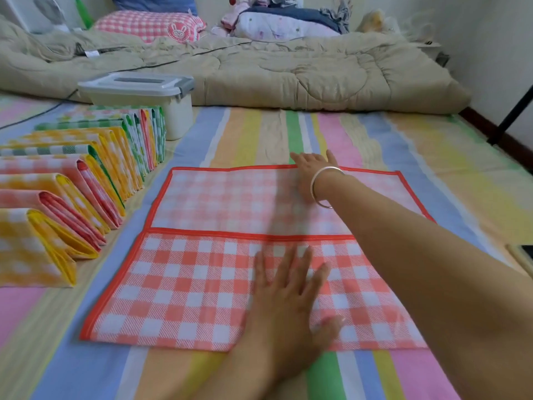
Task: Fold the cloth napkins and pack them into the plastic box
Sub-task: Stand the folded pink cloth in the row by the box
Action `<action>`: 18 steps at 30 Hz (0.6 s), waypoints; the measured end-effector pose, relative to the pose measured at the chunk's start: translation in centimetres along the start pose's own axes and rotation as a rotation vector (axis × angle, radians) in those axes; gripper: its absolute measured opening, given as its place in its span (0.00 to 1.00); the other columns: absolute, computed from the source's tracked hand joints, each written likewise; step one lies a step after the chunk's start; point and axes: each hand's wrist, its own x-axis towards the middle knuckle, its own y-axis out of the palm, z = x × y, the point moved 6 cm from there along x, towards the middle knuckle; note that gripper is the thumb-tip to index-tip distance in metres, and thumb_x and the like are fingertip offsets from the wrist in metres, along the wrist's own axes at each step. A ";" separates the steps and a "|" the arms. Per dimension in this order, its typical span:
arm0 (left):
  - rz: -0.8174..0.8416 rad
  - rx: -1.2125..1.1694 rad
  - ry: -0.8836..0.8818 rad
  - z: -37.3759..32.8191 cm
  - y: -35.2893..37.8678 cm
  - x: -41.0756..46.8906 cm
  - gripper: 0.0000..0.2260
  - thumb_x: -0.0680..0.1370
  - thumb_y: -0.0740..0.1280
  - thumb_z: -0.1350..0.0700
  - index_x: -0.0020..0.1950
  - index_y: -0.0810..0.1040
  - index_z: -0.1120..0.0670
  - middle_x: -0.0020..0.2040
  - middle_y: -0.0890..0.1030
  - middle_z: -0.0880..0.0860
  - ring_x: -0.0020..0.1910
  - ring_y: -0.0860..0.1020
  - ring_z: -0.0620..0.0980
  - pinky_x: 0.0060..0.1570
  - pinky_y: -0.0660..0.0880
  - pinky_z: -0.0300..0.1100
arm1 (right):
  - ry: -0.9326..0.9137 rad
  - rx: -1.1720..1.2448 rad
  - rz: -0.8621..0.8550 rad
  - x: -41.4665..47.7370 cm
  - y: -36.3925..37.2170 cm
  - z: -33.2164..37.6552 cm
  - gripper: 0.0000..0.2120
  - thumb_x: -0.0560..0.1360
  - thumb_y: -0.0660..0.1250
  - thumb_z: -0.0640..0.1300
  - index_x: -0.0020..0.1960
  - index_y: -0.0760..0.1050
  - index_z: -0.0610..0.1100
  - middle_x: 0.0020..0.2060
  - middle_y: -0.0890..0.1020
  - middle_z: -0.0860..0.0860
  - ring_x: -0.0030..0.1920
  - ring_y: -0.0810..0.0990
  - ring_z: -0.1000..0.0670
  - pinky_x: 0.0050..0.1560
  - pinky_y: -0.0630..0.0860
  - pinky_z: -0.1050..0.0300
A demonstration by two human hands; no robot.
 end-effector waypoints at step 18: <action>-0.229 -0.095 0.018 0.6 -0.3 -0.2 0.35 0.76 0.50 0.30 0.79 0.61 0.47 0.82 0.53 0.52 0.81 0.46 0.55 0.75 0.41 0.65 | -0.316 0.372 -0.851 -23.1 -7.9 -0.2 0.04 0.75 0.69 0.42 0.47 0.82 0.44 0.39 0.80 0.50 0.39 0.77 0.45 0.35 0.75 0.53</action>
